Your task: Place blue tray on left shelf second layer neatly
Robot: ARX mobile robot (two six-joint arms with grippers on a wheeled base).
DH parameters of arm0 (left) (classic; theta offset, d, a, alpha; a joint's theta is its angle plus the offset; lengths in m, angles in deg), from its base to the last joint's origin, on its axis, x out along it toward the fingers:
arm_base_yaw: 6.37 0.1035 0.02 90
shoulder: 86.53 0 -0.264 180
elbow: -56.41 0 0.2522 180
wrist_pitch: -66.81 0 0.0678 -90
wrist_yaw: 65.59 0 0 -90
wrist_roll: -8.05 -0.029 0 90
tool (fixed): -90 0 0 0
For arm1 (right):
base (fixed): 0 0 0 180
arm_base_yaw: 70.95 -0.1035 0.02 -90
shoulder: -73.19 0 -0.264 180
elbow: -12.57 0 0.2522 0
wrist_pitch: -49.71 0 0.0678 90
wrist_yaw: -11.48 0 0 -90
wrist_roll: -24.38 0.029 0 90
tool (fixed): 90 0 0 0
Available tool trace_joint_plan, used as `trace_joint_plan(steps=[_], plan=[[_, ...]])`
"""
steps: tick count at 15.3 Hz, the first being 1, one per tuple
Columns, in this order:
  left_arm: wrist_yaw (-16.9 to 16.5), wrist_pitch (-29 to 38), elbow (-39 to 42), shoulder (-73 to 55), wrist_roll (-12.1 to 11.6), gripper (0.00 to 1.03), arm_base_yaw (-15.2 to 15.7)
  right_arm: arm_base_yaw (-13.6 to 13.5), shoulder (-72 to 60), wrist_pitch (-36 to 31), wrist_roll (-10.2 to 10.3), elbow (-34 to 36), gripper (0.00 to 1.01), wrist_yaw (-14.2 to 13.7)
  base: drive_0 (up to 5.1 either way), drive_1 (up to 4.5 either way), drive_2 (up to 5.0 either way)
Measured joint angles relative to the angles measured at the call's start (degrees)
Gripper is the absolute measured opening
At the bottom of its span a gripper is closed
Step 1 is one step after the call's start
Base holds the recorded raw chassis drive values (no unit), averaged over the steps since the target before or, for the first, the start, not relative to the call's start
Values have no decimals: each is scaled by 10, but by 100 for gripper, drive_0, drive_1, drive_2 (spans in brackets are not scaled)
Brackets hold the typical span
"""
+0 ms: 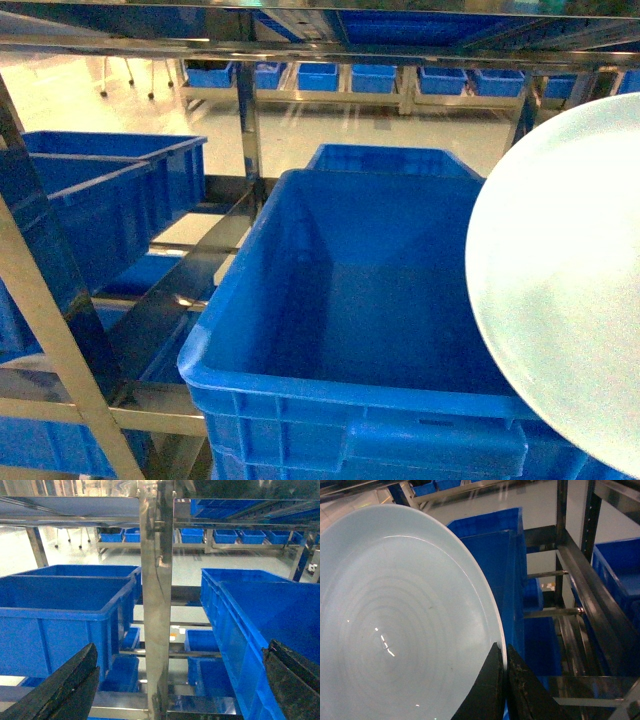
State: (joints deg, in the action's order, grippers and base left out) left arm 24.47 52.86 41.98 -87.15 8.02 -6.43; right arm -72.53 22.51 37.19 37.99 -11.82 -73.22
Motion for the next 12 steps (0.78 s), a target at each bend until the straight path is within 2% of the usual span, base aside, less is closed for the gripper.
trace_joint_plan(steps=[3, 5, 7, 10, 12], plan=[[0, 0, 0, 0, 0, 98, 0, -34, -153, -104, 33, -28, 2, -18, 0, 0, 0], [0, 0, 0, 0, 0, 98, 0, -49, -227, -148, 40, -61, 2, -42, 0, 0, 0], [0, 0, 0, 0, 0, 98, 0, -60, -295, -192, 37, -89, 2, -70, 0, 0, 0], [0, 0, 0, 0, 0, 98, 0, -71, -415, -223, 19, -141, 2, -97, 0, 0, 0], [0, 0, 0, 0, 0, 98, 0, -79, -473, -232, 12, -175, 2, -103, 0, 0, 0]])
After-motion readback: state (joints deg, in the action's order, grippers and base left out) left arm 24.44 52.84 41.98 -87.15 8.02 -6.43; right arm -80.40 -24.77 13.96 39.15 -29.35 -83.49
